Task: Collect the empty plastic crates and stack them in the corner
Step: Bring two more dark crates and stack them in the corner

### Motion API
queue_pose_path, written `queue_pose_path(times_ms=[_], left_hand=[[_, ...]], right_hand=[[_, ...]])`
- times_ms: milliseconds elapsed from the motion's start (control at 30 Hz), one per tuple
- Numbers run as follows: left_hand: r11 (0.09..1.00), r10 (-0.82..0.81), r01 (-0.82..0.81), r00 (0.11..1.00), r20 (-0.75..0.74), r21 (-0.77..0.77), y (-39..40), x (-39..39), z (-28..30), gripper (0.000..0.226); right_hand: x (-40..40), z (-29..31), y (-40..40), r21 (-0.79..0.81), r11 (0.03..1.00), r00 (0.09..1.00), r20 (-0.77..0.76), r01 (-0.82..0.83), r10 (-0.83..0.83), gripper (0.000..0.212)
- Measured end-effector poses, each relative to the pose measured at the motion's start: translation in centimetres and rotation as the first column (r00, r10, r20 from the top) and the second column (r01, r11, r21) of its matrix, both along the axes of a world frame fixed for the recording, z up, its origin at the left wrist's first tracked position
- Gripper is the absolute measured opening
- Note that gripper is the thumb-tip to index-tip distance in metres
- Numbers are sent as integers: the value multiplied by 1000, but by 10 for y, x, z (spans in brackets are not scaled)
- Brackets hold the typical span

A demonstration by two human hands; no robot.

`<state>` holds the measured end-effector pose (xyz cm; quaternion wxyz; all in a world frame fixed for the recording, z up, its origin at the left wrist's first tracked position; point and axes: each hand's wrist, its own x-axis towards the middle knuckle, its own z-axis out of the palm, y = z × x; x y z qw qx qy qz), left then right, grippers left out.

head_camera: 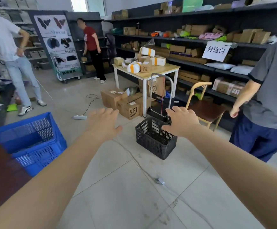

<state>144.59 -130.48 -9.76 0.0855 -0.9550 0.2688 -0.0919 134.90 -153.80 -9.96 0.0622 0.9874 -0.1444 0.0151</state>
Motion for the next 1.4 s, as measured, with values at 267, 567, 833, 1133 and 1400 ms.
queue_pose_path(times_ms=[267, 567, 833, 1133, 1400], left_hand=[[999, -14, 15, 999, -32, 42, -64, 165, -24, 63], [999, 12, -8, 996, -83, 49, -140, 345, -43, 62], [998, -34, 44, 978, -205, 46, -216, 498, -84, 65], [963, -175, 241, 899, -402, 119, -344, 692, -196, 61], [904, -103, 328, 788, -607, 273, -440, 809, -339, 65]], right_hand=[[160, -31, -65, 61, 997, 999, 11, 51, -52, 72], [327, -70, -159, 162, 978, 991, -43, 133, -127, 74], [415, -106, -236, 167, 946, 957, -141, 276, -255, 72], [533, -214, -324, 255, 744, 771, -383, 618, -509, 73], [583, -354, -386, 280, 437, 503, -653, 855, -566, 72]])
